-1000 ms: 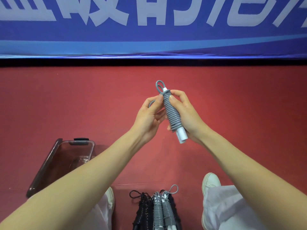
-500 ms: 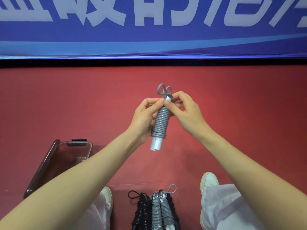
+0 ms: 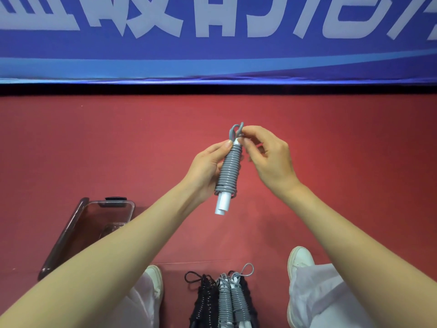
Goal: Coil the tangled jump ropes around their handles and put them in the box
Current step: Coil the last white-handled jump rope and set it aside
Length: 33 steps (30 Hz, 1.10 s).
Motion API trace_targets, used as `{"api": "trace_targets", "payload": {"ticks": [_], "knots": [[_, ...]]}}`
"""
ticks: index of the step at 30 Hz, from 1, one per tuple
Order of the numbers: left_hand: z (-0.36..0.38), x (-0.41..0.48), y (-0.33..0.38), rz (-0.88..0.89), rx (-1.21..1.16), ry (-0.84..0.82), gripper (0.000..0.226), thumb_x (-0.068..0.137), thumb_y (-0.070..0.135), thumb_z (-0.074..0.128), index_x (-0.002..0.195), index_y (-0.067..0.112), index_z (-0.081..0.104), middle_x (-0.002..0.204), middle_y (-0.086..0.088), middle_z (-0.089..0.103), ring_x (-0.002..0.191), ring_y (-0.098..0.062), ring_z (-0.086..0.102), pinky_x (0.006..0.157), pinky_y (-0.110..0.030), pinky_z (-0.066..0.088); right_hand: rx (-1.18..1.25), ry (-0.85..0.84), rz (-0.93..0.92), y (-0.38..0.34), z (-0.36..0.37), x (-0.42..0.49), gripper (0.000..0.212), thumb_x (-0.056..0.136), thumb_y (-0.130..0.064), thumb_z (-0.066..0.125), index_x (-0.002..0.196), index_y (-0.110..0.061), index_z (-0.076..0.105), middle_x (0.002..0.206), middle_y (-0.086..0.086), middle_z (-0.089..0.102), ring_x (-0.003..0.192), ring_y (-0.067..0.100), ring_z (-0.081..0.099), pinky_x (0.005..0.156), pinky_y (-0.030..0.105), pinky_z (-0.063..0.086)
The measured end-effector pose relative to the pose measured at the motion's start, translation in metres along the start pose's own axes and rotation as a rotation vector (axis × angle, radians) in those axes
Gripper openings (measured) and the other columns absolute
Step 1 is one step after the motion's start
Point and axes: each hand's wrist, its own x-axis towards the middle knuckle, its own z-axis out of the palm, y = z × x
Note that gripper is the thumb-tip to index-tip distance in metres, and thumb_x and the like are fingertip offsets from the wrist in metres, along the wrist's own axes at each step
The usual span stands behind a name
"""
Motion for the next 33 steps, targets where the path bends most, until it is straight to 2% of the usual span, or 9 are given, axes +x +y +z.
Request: {"api": "trace_targets", "payload": {"ticks": [3, 5, 8, 10, 13, 17, 20, 26, 33], "knots": [[0.0, -0.001, -0.001, 0.001, 0.027, 0.007, 0.015, 0.094, 0.021, 0.06, 0.105, 0.011, 0.064, 0.086, -0.013, 0.067, 0.07, -0.021, 0.059, 0.06, -0.028, 0.053, -0.027, -0.001, 0.03, -0.001, -0.004, 0.003, 0.03, 0.092, -0.006, 0.057, 0.122, -0.012, 0.06, 0.091, -0.003, 0.067, 0.071, -0.016, 0.053, 0.069, 0.005, 0.038], [0.0, -0.001, -0.001, 0.005, 0.02, 0.016, 0.015, 0.092, 0.02, 0.062, 0.106, 0.013, 0.062, 0.091, -0.015, 0.066, 0.073, -0.023, 0.058, 0.06, -0.029, 0.052, -0.031, -0.025, 0.073, -0.003, -0.008, 0.006, 0.045, 0.094, -0.008, 0.054, 0.135, -0.026, 0.047, 0.088, -0.002, 0.067, 0.069, -0.008, 0.056, 0.068, 0.005, 0.038], [-0.001, 0.0, 0.001, 0.032, 0.004, 0.001, 0.015, 0.092, 0.018, 0.062, 0.107, 0.016, 0.059, 0.088, -0.013, 0.068, 0.079, -0.026, 0.061, 0.063, -0.031, 0.053, -0.073, -0.069, -0.009, 0.001, -0.006, 0.004, 0.038, 0.096, -0.015, 0.046, 0.133, -0.02, 0.054, 0.102, 0.005, 0.068, 0.083, 0.011, 0.062, 0.081, 0.029, 0.05], [0.001, -0.002, 0.0, 0.085, 0.032, -0.025, 0.022, 0.092, 0.014, 0.062, 0.113, 0.019, 0.057, 0.088, -0.013, 0.068, 0.077, -0.026, 0.064, 0.06, -0.031, 0.053, -0.16, -0.054, -0.01, 0.006, -0.003, 0.006, 0.039, 0.095, -0.025, 0.038, 0.128, -0.017, 0.058, 0.103, 0.008, 0.067, 0.089, 0.028, 0.063, 0.079, 0.046, 0.051], [0.003, -0.003, -0.003, 0.161, 0.089, -0.034, 0.024, 0.093, 0.012, 0.061, 0.114, 0.022, 0.06, 0.087, -0.014, 0.067, 0.079, -0.03, 0.062, 0.06, -0.031, 0.051, -0.398, -0.014, -0.018, 0.018, -0.008, 0.01, 0.041, 0.094, -0.021, 0.038, 0.127, -0.013, 0.06, 0.088, 0.015, 0.066, 0.083, 0.04, 0.058, 0.068, 0.044, 0.046], [0.004, -0.004, -0.004, 0.138, 0.088, 0.005, 0.023, 0.094, 0.014, 0.06, 0.116, 0.019, 0.065, 0.094, -0.018, 0.064, 0.084, -0.032, 0.056, 0.059, -0.03, 0.051, -0.526, -0.026, -0.126, 0.009, -0.007, 0.003, 0.037, 0.088, -0.015, 0.042, 0.115, -0.007, 0.065, 0.089, 0.012, 0.065, 0.089, 0.036, 0.057, 0.053, 0.039, 0.048], [0.006, -0.005, -0.003, 0.113, 0.031, -0.016, 0.023, 0.095, 0.014, 0.058, 0.117, 0.017, 0.064, 0.094, -0.018, 0.064, 0.083, -0.031, 0.058, 0.058, -0.029, 0.052, -0.504, 0.014, -0.216, 0.011, -0.004, 0.003, 0.035, 0.084, -0.011, 0.043, 0.109, -0.003, 0.066, 0.101, 0.011, 0.066, 0.089, 0.034, 0.06, 0.055, 0.037, 0.053], [0.006, -0.005, -0.003, 0.011, -0.135, -0.021, 0.021, 0.095, 0.013, 0.056, 0.115, 0.017, 0.063, 0.091, -0.009, 0.071, 0.076, -0.025, 0.069, 0.068, -0.034, 0.057, -0.334, -0.042, -0.14, 0.007, -0.008, 0.007, 0.055, 0.088, -0.005, 0.046, 0.141, -0.02, 0.043, 0.09, 0.008, 0.064, 0.08, 0.029, 0.056, 0.068, 0.038, 0.047], [0.003, -0.001, 0.005, 0.031, -0.165, -0.033, 0.02, 0.095, 0.012, 0.055, 0.114, 0.015, 0.063, 0.092, -0.008, 0.072, 0.076, -0.024, 0.071, 0.069, -0.033, 0.058, -0.419, -0.113, -0.185, 0.011, 0.0, 0.002, 0.047, 0.088, -0.018, 0.036, 0.125, -0.008, 0.063, 0.082, 0.015, 0.054, 0.074, 0.034, 0.053, 0.058, 0.044, 0.052]]}}
